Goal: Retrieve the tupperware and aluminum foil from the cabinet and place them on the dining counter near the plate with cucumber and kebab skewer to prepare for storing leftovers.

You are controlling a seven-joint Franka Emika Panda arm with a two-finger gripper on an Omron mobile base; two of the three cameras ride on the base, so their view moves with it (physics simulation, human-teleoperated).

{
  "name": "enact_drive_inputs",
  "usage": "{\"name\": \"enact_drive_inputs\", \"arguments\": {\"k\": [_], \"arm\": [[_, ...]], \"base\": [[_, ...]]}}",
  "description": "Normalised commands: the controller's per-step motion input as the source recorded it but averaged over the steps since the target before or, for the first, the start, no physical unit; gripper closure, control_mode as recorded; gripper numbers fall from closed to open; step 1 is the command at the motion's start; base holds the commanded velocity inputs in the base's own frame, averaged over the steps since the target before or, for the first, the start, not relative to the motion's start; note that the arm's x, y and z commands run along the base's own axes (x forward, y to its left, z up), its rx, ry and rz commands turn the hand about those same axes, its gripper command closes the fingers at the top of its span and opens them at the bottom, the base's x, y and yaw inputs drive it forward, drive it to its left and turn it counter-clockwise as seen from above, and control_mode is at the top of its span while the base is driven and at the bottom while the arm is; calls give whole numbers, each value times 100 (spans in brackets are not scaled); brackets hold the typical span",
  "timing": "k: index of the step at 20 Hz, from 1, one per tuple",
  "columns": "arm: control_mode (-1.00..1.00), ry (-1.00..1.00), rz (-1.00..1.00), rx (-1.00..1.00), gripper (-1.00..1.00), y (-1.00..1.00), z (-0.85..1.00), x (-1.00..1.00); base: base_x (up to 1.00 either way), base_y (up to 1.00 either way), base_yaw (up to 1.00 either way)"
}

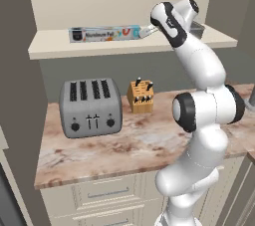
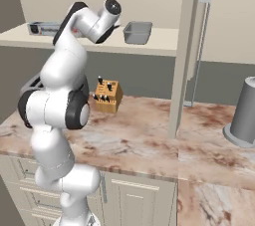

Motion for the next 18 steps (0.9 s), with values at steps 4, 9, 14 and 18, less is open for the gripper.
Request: {"name": "enact_drive_inputs", "arguments": {"k": [4,9,14,18], "arm": [[-100,-1,17,0,-100,3,0,38],[-100,-1,16,0,-100,20,0,26],[-100,0,14,-1,-100,37,-3,19],[-100,0,13,0,-100,36,-12,18]], "base": [[0,0,0],[0,0,0],[0,0,0],[0,0,0]]}}
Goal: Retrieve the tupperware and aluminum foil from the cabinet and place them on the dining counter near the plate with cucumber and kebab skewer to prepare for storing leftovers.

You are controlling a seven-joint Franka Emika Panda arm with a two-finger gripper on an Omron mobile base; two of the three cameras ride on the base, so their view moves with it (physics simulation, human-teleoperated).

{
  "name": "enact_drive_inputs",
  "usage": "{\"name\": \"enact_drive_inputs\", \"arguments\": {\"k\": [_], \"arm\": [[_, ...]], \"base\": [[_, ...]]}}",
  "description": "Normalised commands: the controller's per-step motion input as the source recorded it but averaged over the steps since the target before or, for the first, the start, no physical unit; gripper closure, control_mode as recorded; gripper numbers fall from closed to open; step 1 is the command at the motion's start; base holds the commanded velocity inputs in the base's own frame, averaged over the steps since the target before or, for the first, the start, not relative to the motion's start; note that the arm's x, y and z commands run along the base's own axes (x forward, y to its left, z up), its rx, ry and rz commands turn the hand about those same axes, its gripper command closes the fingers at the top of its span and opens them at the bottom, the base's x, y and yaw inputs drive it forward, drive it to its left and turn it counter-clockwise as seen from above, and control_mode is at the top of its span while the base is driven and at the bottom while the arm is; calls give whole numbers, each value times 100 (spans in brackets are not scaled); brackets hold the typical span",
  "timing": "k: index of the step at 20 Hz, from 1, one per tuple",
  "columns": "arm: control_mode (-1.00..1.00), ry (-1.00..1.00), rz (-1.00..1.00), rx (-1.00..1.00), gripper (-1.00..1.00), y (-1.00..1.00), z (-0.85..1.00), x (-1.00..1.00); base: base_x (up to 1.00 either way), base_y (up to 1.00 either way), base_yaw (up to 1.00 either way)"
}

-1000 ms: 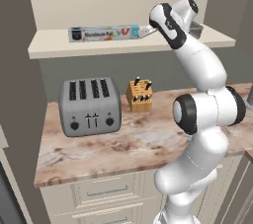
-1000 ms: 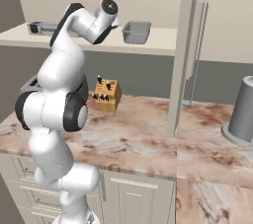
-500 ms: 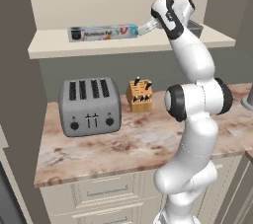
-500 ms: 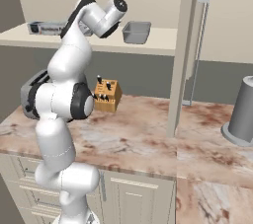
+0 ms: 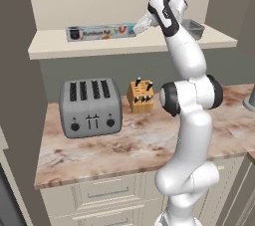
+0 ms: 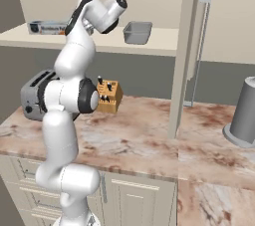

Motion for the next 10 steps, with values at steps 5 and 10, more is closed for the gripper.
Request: {"name": "enact_drive_inputs", "arguments": {"k": [5,10], "arm": [[-100,0,14,0,-100,17,-19,18],[-100,-1,15,0,100,22,-25,11]], "base": [[0,0,0],[0,0,0]]}}
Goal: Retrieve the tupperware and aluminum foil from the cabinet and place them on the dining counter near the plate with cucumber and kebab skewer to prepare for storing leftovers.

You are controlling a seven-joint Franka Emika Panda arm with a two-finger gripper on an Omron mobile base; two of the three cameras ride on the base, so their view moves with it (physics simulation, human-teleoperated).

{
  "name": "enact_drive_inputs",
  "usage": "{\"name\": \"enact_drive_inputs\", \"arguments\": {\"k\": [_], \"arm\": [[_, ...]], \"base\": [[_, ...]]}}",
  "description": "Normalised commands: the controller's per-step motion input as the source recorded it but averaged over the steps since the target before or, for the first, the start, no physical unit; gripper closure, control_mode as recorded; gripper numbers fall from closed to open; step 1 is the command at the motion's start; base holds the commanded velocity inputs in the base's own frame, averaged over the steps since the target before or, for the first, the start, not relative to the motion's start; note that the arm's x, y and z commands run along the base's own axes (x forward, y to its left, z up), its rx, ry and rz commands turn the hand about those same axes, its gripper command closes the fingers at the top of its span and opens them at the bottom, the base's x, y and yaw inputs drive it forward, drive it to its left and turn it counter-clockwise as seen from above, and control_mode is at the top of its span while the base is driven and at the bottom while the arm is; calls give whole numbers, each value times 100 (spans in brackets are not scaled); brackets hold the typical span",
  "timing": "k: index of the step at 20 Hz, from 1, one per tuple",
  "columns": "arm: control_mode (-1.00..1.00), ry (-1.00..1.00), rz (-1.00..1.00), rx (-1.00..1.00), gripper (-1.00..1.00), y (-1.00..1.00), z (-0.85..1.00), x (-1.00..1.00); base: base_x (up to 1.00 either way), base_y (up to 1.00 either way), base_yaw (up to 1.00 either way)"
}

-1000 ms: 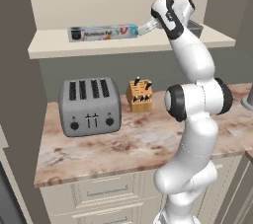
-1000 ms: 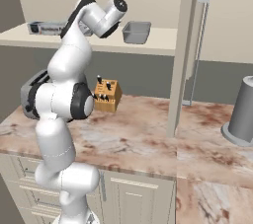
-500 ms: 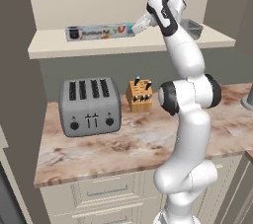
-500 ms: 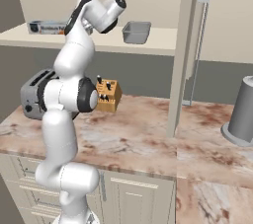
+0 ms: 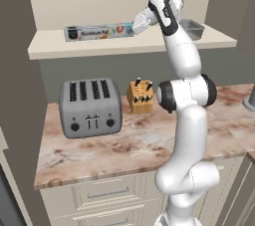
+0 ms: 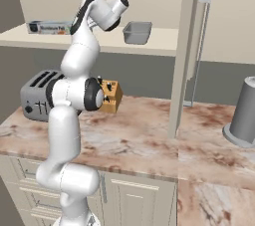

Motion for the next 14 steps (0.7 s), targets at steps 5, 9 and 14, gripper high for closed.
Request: {"name": "enact_drive_inputs", "arguments": {"k": [5,9,14], "arm": [[-100,-3,5,0,100,9,-20,0],[-100,-7,0,1,100,0,-14,-7],[-100,-24,0,2,100,22,-10,-71]], "base": [[0,0,0],[0,0,0],[0,0,0]]}}
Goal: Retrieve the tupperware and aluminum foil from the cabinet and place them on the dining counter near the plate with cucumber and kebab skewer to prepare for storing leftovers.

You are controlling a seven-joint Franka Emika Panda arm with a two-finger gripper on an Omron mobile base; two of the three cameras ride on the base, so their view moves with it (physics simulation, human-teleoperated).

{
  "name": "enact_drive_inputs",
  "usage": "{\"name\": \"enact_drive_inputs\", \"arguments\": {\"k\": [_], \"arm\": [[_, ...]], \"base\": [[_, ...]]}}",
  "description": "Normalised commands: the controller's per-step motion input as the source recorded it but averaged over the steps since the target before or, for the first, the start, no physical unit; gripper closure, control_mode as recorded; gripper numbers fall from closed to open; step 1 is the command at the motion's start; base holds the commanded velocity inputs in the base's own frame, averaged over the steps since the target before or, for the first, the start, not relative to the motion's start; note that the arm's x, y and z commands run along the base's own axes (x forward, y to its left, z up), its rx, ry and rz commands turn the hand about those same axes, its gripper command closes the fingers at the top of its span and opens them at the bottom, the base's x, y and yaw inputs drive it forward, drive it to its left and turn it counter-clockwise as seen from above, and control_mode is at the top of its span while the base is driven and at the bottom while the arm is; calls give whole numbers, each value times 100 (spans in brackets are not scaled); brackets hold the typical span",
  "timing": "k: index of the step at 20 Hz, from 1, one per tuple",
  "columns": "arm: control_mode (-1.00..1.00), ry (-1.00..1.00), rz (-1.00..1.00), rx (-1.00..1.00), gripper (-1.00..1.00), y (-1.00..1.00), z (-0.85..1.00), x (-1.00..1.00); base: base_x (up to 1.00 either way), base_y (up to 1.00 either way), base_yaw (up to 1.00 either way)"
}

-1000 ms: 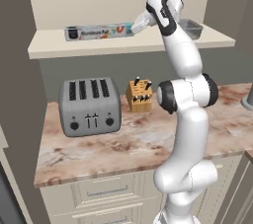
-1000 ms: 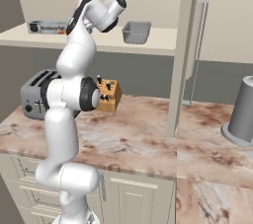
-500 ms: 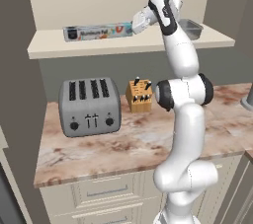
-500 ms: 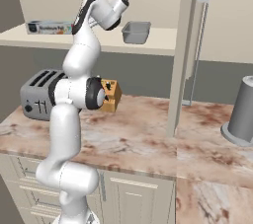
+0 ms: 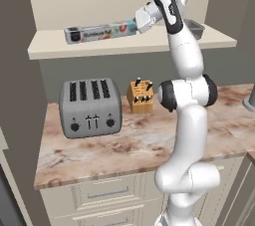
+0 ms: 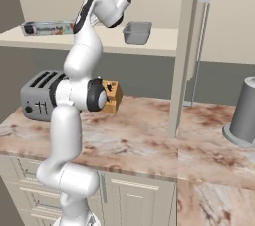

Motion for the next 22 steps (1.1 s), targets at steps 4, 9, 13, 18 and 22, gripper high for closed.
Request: {"name": "enact_drive_inputs", "arguments": {"k": [4,9,13,18,22], "arm": [[-100,-42,-1,0,100,46,-49,-100],[-100,-39,-13,5,100,30,-91,-100],[-100,-27,-24,22,100,0,-34,-100],[-100,-10,-16,22,100,0,23,-100],[-100,-3,-5,11,100,15,20,-100]], "base": [[0,0,0],[0,0,0],[0,0,0],[0,0,0],[0,0,0]]}}
